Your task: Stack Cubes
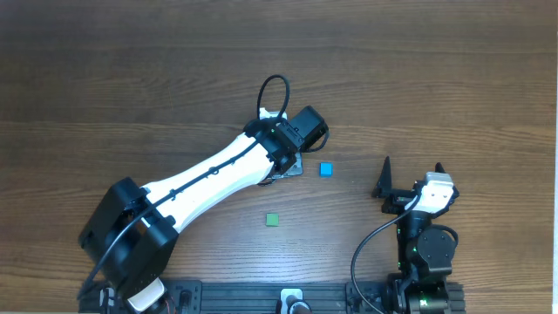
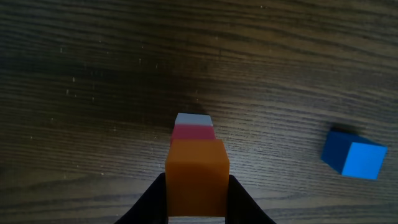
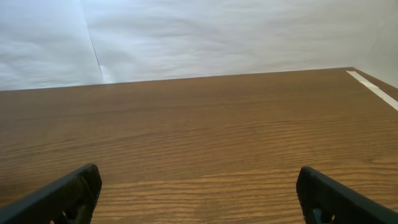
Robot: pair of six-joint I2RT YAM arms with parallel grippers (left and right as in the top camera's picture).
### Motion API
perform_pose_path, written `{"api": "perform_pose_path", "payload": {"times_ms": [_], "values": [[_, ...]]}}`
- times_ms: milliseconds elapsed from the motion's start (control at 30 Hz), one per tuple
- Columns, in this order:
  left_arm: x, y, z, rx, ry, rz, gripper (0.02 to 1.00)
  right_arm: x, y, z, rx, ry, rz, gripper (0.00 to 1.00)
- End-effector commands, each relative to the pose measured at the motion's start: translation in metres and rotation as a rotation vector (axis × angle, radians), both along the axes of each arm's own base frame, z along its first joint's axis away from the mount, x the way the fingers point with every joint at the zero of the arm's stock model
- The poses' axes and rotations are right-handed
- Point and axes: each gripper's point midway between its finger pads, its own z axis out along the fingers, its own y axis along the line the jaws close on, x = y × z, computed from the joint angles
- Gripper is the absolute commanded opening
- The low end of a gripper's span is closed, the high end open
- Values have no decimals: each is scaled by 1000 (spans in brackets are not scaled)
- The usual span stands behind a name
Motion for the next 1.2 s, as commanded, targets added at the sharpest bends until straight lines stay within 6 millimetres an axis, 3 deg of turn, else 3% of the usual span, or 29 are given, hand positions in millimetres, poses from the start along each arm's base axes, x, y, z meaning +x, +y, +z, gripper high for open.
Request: {"api": "perform_pose_path", "payload": {"times_ms": [33, 800, 1200], "values": [[1, 6, -10, 19, 20, 24, 106, 0, -1, -2, -5, 1, -1, 993], [-1, 6, -19, 23, 49, 25, 110, 0, -1, -2, -5, 1, -1, 993], [-3, 5, -22, 22, 63, 24, 334, 0, -1, -2, -5, 1, -1, 991]]}}
